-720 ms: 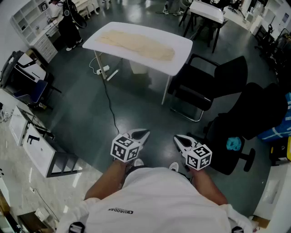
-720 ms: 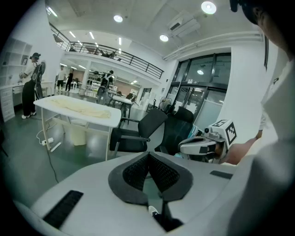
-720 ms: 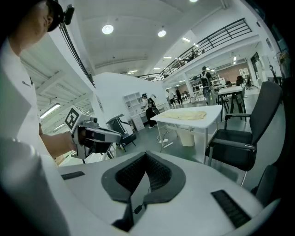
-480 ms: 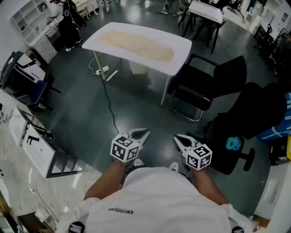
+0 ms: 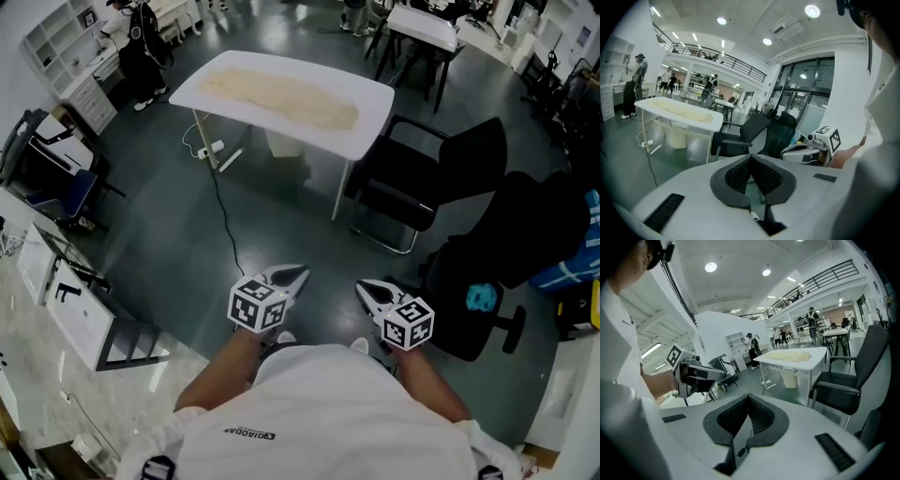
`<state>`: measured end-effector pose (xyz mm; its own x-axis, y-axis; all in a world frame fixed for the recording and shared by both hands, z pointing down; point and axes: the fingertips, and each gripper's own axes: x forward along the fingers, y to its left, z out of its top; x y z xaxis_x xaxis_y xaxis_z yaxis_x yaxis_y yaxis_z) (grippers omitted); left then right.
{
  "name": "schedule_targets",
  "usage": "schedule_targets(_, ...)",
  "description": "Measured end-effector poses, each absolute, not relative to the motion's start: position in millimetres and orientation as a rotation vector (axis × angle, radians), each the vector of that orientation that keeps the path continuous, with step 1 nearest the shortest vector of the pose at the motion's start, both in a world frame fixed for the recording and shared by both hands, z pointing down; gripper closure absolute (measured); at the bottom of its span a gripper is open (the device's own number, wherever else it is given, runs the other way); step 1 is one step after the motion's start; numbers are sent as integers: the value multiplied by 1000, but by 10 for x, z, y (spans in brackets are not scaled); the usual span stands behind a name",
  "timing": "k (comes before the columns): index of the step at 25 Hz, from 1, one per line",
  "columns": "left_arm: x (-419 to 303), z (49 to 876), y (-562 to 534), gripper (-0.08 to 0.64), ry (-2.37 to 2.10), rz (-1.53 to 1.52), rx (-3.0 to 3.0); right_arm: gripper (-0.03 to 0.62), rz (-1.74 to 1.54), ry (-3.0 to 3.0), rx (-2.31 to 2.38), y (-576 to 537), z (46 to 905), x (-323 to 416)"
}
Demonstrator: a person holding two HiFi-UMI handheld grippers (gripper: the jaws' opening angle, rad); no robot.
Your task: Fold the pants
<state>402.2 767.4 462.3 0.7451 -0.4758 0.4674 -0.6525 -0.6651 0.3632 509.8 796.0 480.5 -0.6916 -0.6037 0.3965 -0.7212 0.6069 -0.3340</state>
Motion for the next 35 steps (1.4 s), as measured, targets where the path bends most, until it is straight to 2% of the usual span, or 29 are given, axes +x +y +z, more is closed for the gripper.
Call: schedule_targets(35, 2618, 4653, 7388, 532, -882, 461, 2476, 574, 654, -2592, 1091, 7608, 4761, 3679)
